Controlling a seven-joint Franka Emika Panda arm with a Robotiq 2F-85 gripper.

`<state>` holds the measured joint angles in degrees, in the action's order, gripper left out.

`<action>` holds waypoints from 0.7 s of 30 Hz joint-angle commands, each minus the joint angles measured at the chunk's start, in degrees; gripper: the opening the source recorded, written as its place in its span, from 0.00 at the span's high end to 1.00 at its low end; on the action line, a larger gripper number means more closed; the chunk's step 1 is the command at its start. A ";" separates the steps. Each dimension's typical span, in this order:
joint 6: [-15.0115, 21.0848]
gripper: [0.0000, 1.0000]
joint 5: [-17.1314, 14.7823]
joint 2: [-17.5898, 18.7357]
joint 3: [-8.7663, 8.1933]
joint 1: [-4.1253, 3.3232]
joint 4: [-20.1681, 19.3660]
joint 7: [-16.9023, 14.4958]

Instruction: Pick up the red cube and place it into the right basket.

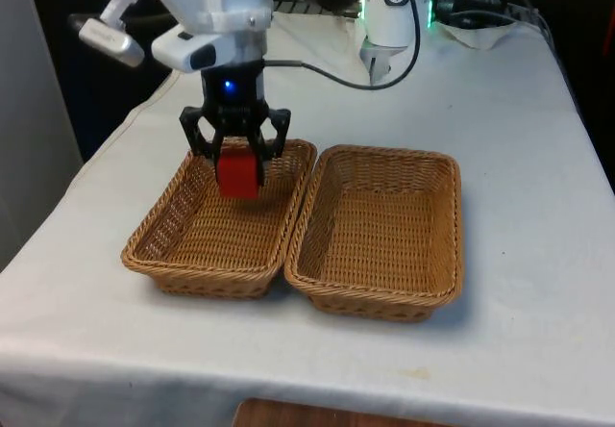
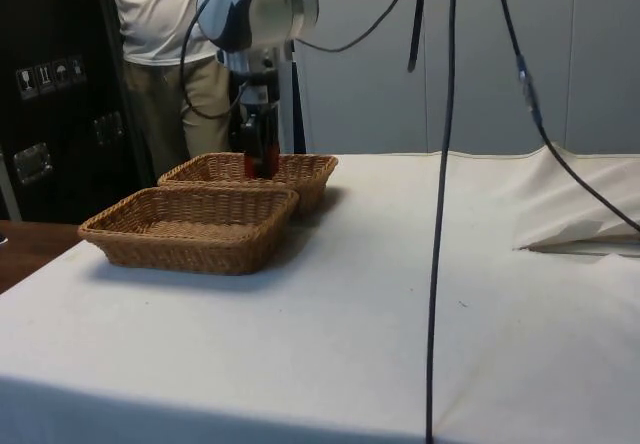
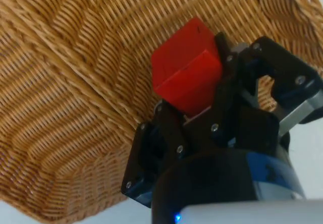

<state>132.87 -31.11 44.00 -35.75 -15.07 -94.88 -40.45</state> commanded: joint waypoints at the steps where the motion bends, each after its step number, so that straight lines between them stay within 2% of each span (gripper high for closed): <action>1: -0.23 0.98 -0.46 0.69 0.17 0.34 0.80 0.29; 8: -0.11 0.98 -1.03 1.83 0.00 0.06 1.60 0.69; 14: -0.06 0.98 -1.38 3.61 0.80 0.17 2.81 1.55; 17: -0.06 0.98 -1.15 3.90 0.63 -0.06 2.92 1.66; 21: -0.34 0.98 -1.20 4.13 0.63 0.06 3.38 1.89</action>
<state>132.75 -32.26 48.19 -35.18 -15.13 -91.62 -38.62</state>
